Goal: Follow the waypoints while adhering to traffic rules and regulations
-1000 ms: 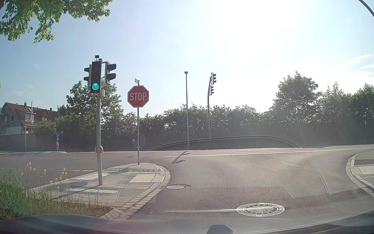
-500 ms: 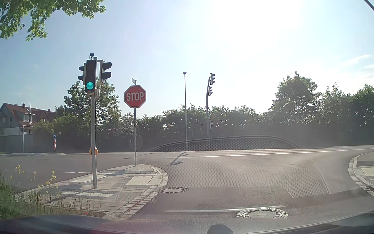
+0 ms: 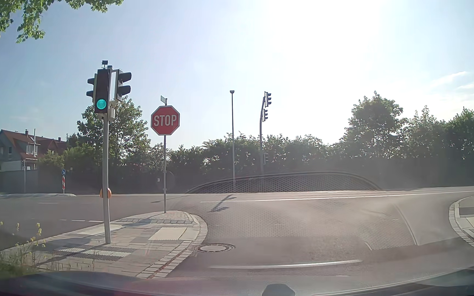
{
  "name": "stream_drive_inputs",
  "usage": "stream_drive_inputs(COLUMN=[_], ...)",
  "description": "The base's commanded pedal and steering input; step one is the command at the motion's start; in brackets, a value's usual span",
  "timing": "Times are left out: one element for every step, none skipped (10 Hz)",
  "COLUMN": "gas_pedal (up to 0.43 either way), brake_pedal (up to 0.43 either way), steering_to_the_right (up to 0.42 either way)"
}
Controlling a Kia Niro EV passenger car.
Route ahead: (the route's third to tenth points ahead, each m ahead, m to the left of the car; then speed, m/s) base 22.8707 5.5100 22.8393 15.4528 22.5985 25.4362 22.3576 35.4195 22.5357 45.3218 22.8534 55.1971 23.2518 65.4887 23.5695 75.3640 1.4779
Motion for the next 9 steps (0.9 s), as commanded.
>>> stream_drive_inputs(gas_pedal=[0.26, 0.26, 0.26, 0.26, 0.26, 0.26, 0.26, 0.26, 0.248], brake_pedal=[0.0, 0.0, 0.0, 0.0, 0.0, 0.0, 0.0, 0.0, 0.0], steering_to_the_right=[0.071, 0.083, 0.097, 0.116, 0.124, 0.126, 0.125, 0.127, 0.126])
